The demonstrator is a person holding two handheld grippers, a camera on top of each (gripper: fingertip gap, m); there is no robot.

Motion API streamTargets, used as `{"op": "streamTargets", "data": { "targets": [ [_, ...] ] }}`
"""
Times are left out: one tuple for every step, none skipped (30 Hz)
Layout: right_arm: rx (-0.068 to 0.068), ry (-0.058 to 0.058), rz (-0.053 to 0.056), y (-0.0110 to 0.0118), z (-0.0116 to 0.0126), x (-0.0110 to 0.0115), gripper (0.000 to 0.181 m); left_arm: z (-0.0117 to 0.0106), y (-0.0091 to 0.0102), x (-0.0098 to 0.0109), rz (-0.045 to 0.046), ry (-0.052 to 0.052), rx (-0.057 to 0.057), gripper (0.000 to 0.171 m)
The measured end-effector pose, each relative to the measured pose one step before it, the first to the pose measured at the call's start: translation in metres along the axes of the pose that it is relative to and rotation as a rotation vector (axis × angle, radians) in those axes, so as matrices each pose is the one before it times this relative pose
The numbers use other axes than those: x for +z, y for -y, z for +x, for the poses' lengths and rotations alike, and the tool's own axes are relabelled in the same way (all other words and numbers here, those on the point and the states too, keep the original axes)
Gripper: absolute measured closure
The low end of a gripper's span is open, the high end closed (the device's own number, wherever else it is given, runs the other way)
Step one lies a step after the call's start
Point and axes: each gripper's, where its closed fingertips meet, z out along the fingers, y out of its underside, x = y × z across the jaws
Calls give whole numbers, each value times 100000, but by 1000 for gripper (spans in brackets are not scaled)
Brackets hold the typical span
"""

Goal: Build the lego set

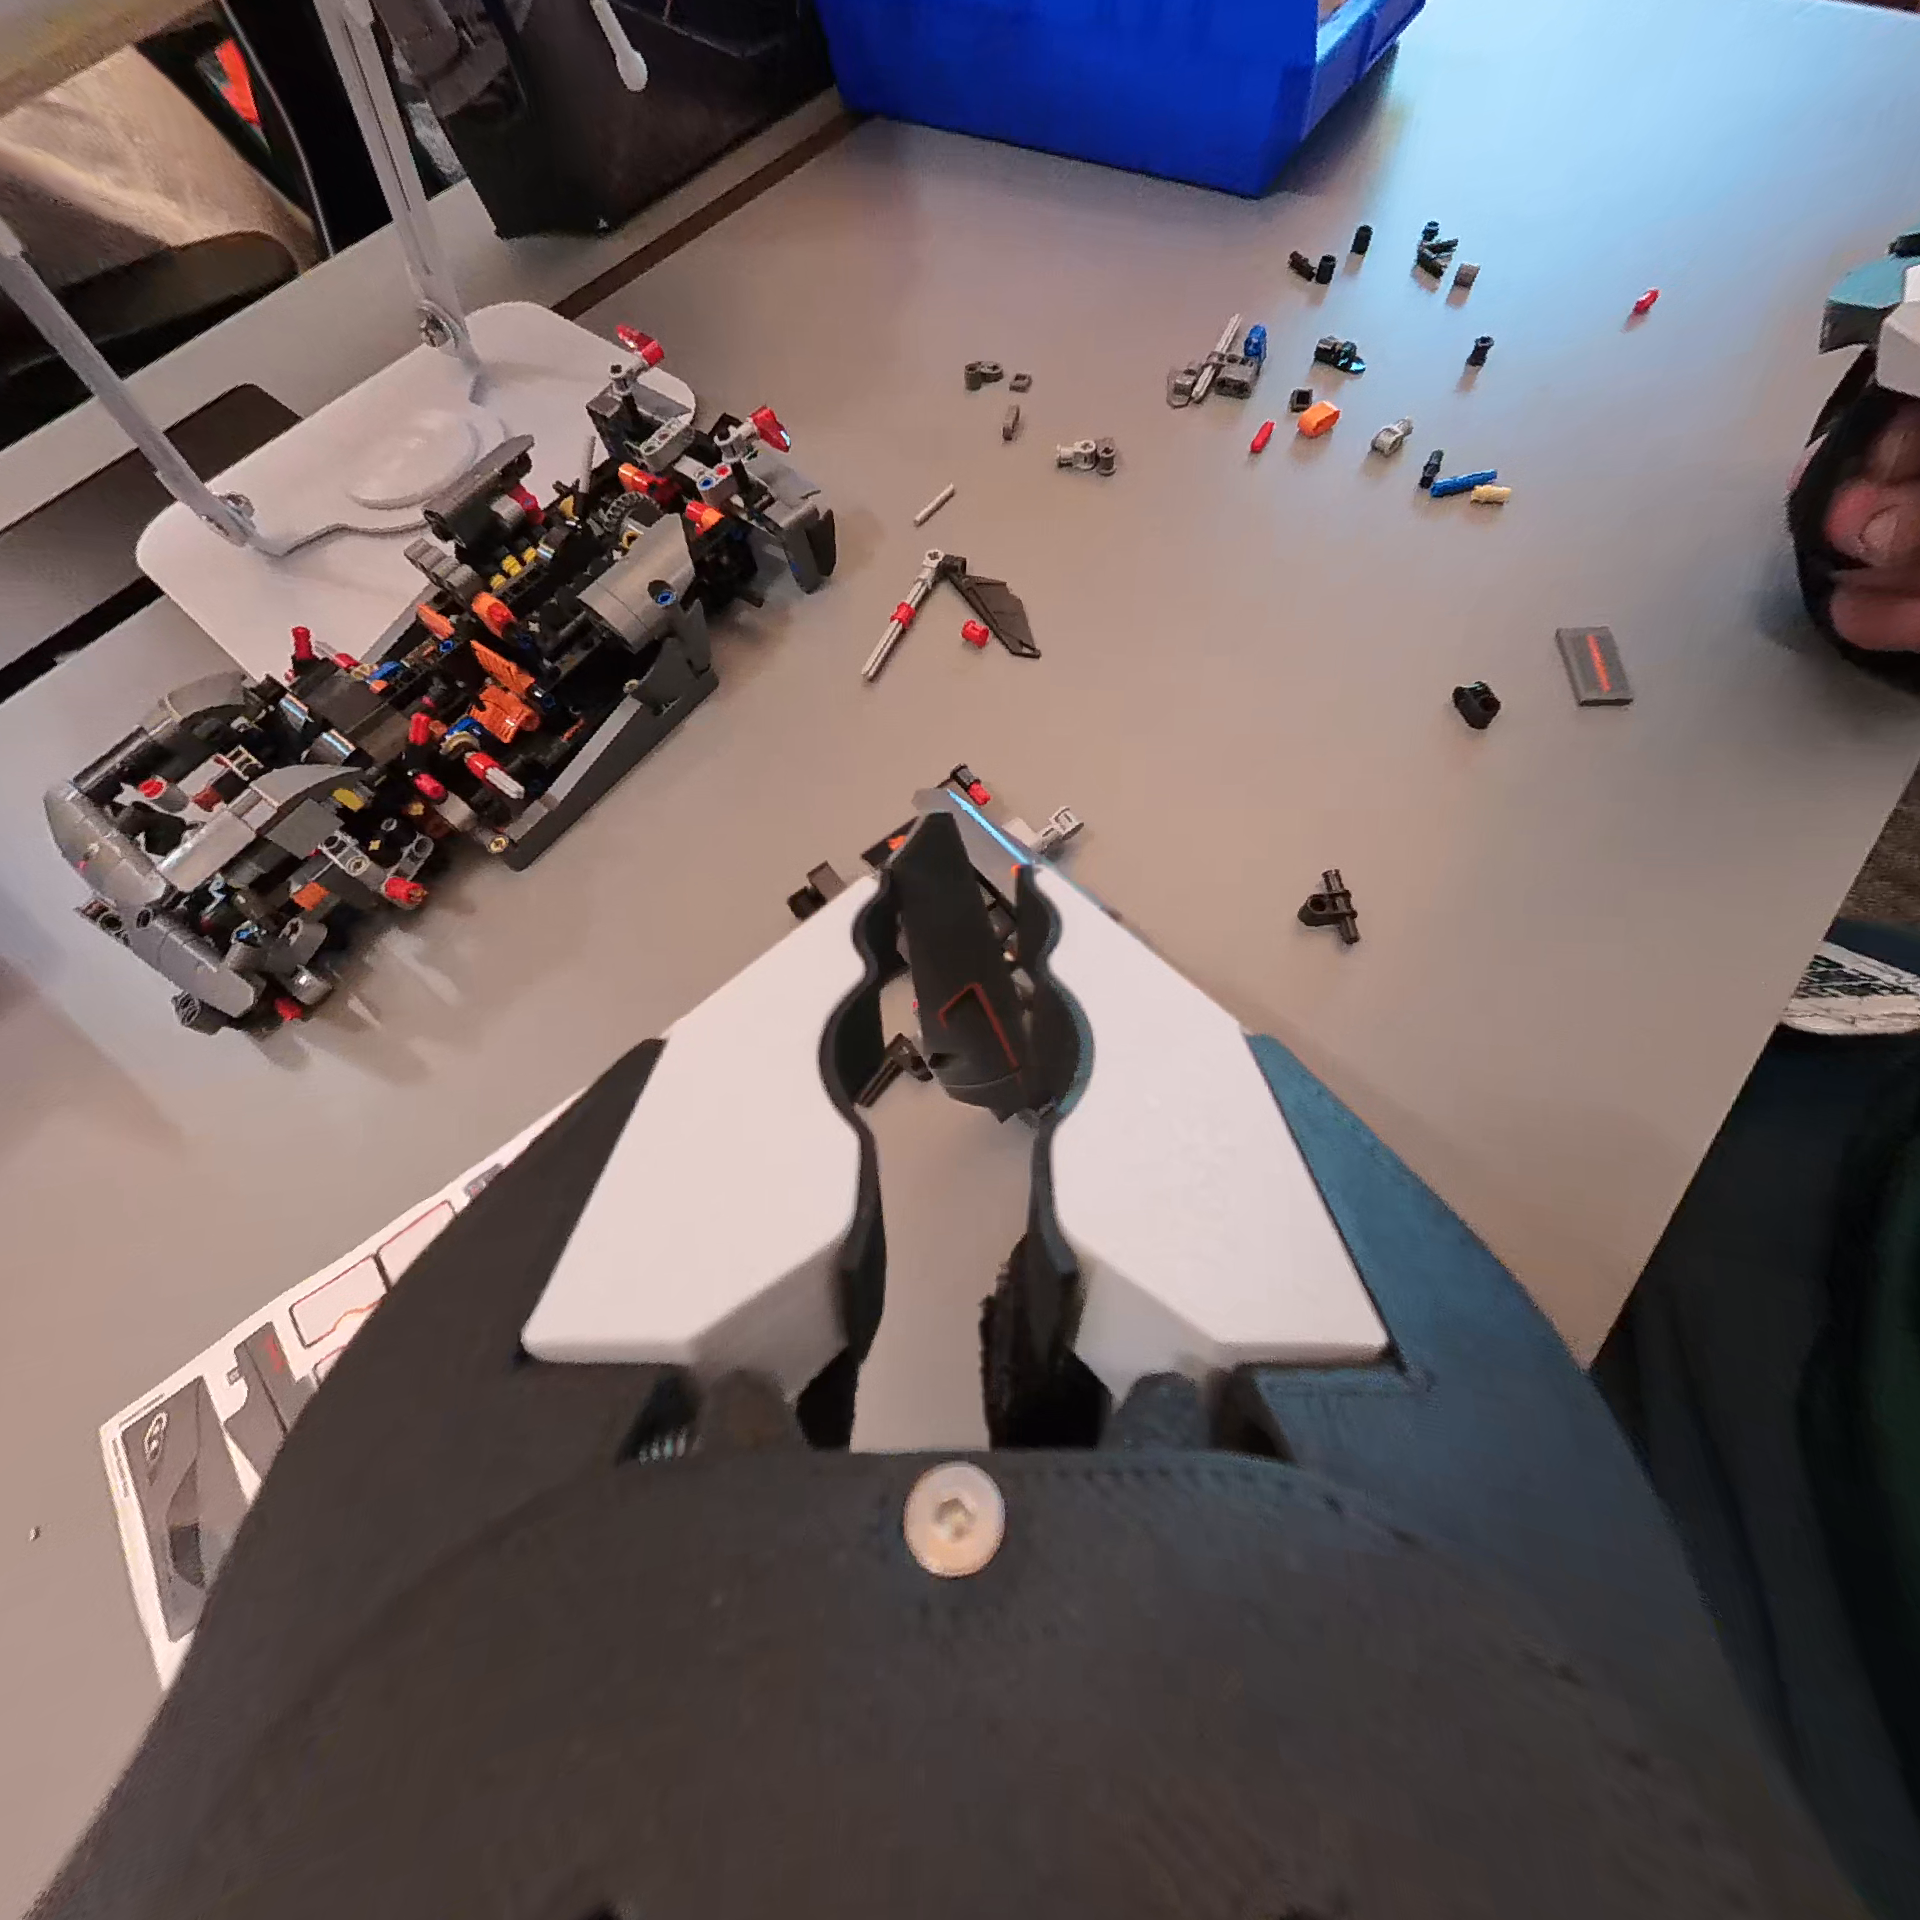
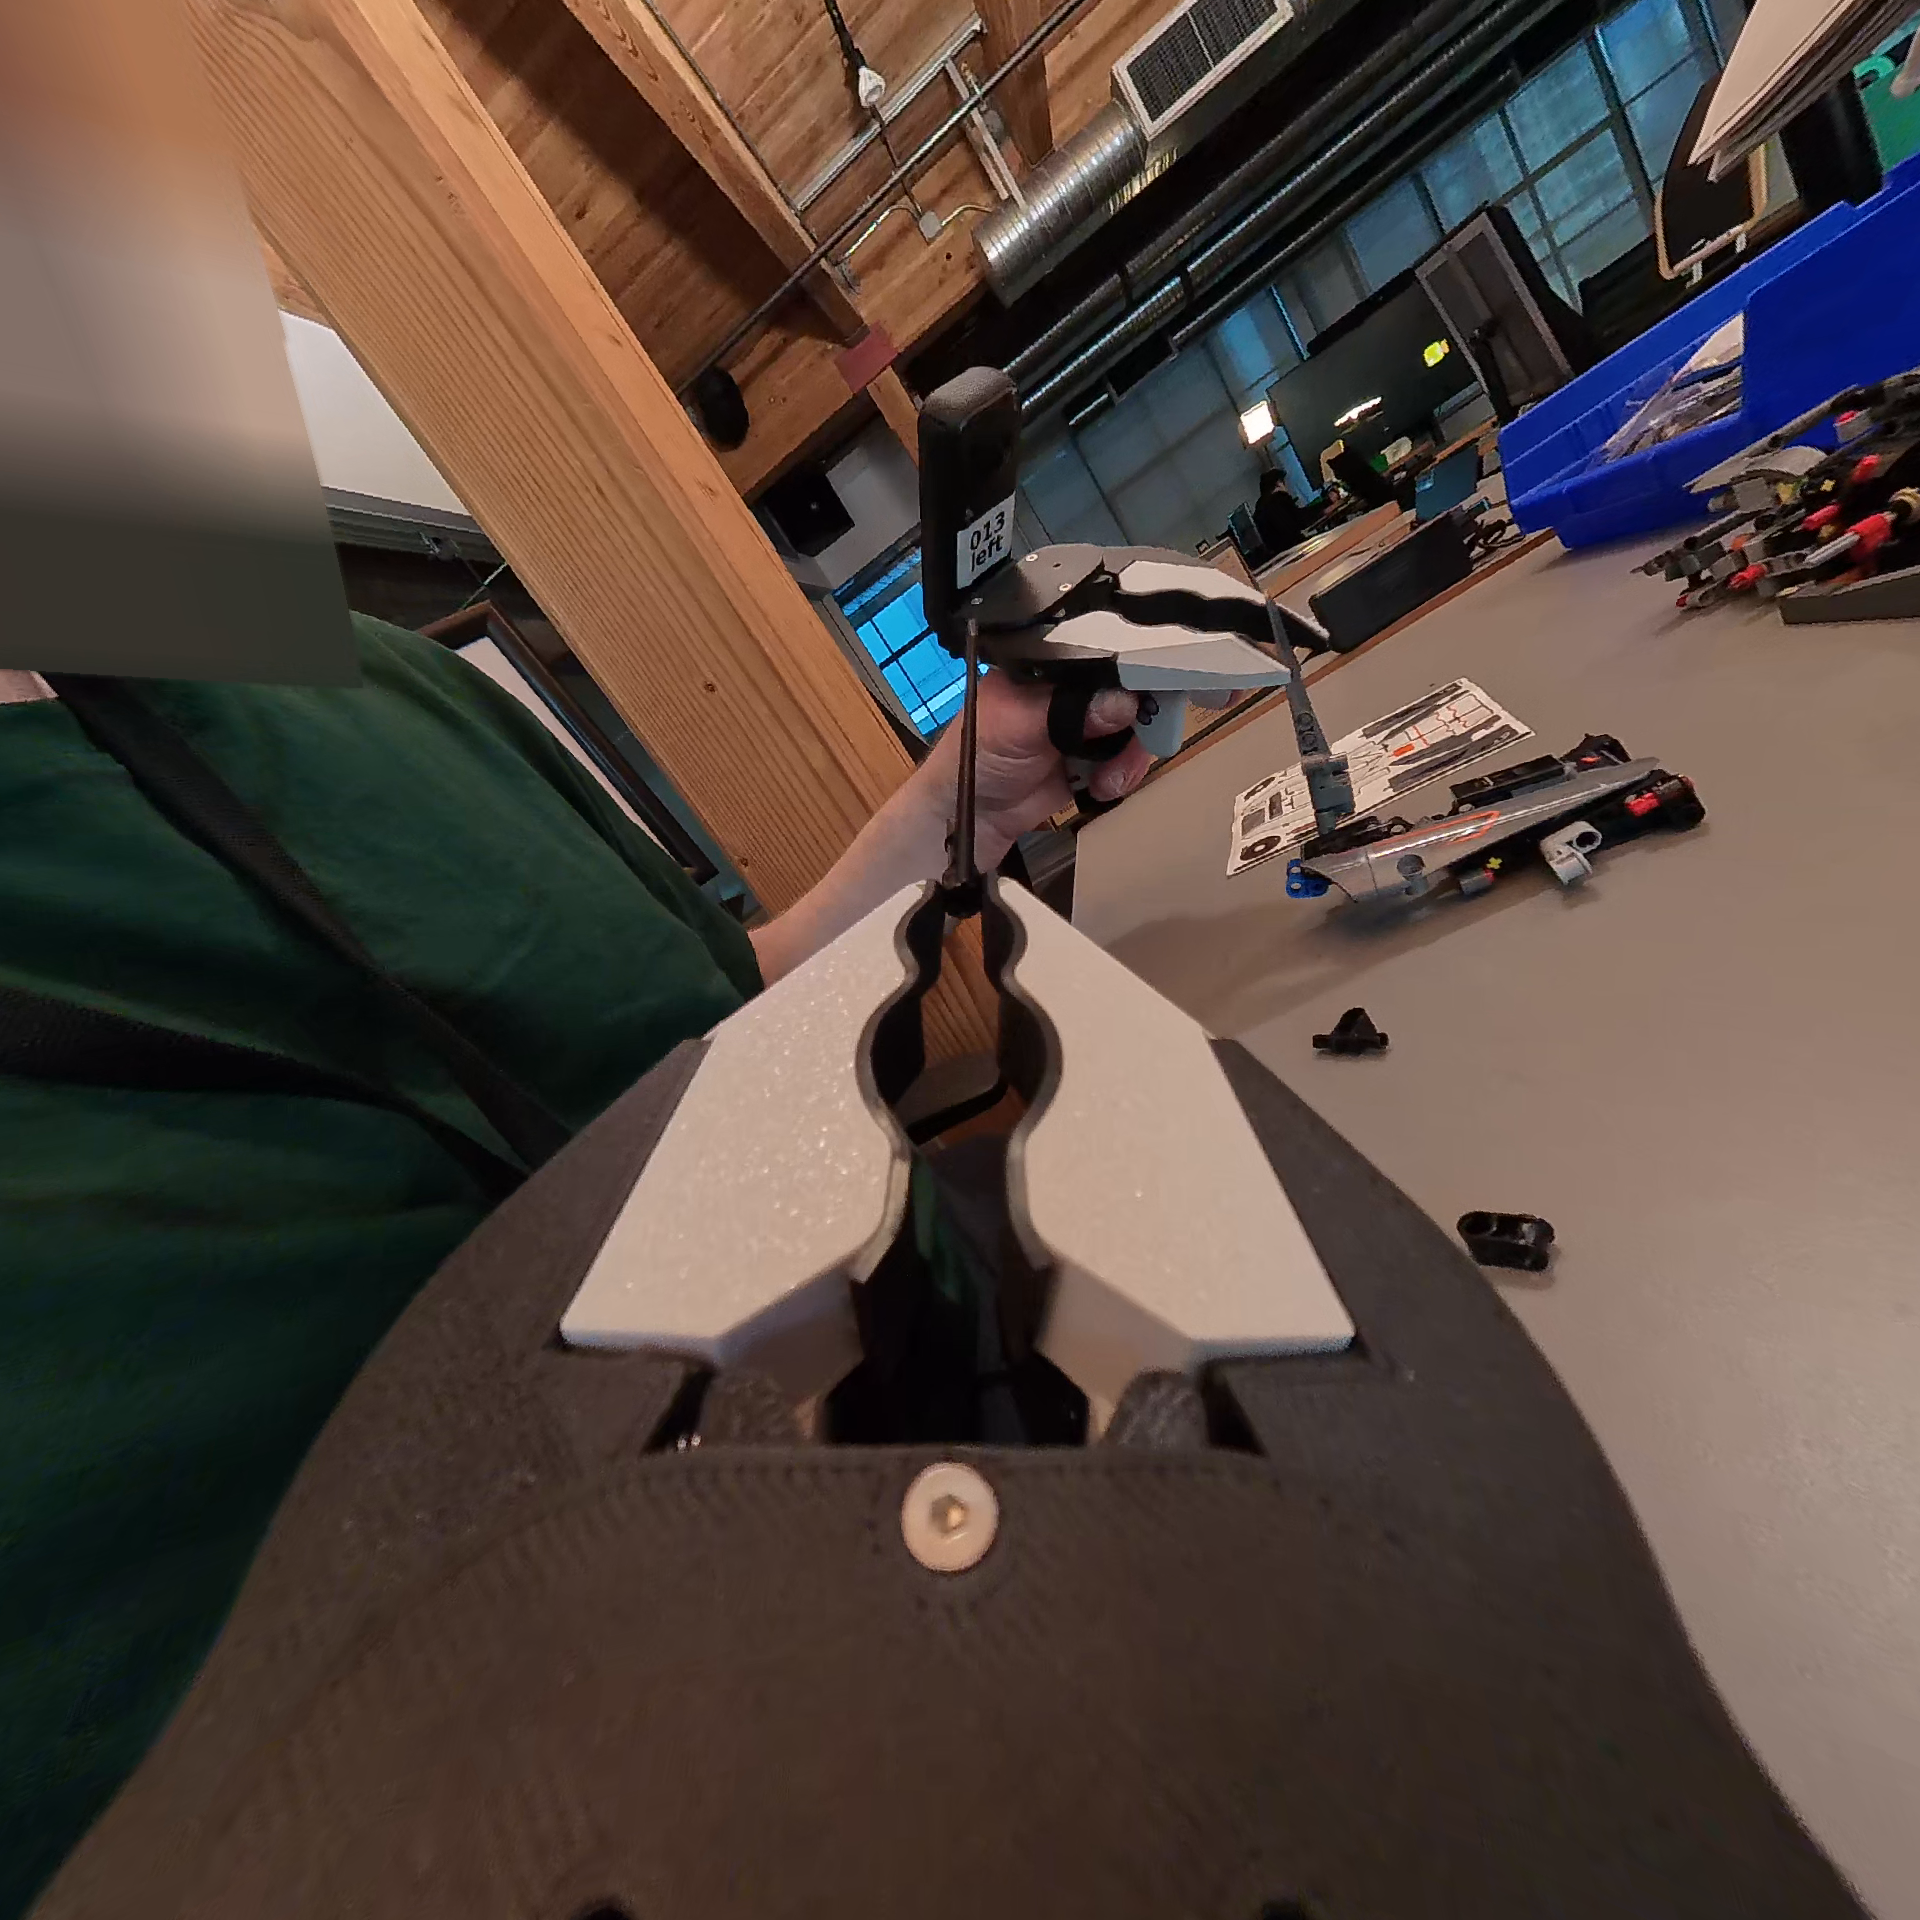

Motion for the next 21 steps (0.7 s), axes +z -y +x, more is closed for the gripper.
{"op": "streamTargets", "data": {
  "targets": [
    [40, -136, -107, -15, 25, 13, 177, -46, -49, -68, 190, 95, 610, 153],
    [39, -116, -98, -14, 23, 14, 177, -97, -81, -72, 59, 259, 459, 154],
    [26, -118, -96, -14, 24, 14, 177, -185, -105, -80, -203, 707, 77, 155],
    [30, -103, -66, -10, 21, 16, 177, -167, -110, -82, -239, 539, 152, 156],
    [2, -126, -51, -10, 20, 10, 177, -90, -82, -96, -10, 100, 364, 156],
    [-18, -105, -75, -5, 12, 11, 177, -61, -54, -94, 93, 85, 530, 156],
    [-8, -68, -88, -15, 12, 8, 177, -65, -81, -94, -262, 283, 880, 156],
    [-12, -44, -66, -4, 4, 12, 177, -64, -59, -81, -190, 397, 1193, 156],
    [4, -65, -54, -10, 11, 10, 177, -168, -92, -84, -455, 1082, 585, 156],
    [6, -20, -27, -4, 2, -2, 177, -357, -177, -79, -972, 1832, -342, 156],
    [-79, -11, 28, -7, -11, -5, 177, -321, -77, -102, -216, 1440, -121, 156],
    [-78, 38, 50, 12, -12, -1, 177, -84, 91, -137, 959, -78, 274, 156],
    [-57, 85, 54, 2, -22, -10, 177, 13, 149, -150, 1195, -712, -367, 156],
    [-44, 70, 81, 12, -16, -15, 177, -246, 43, -173, 277, 737, -862, 154],
    [-46, 52, 77, 3, -25, -15, 177, -346, -10, -213, -134, 1617, -499, 152],
    [-146, 141, 82, 4, -47, -12, 177, -187, 94, -240, 520, 849, -370, 150],
    [-57, 145, 97, 6, -37, -14, 177, -70, 189, -254, 1022, 409, -733, 148],
    [47, 187, 87, 13, -21, -17, 177, 54, 240, -230, 1201, -4, -554, 146],
    [29, 246, 39, 0, -33, -14, 177, 240, 249, -186, 1209, -946, -258, 145],
    [37, 269, 28, 9, -35, -5, 177, 205, 183, -114, 638, -865, -385, 144],
    [24, 226, 84, 7, -30, -10, 177, 142, 117, -51, 23, -338, -23, 143]
  ]
}}
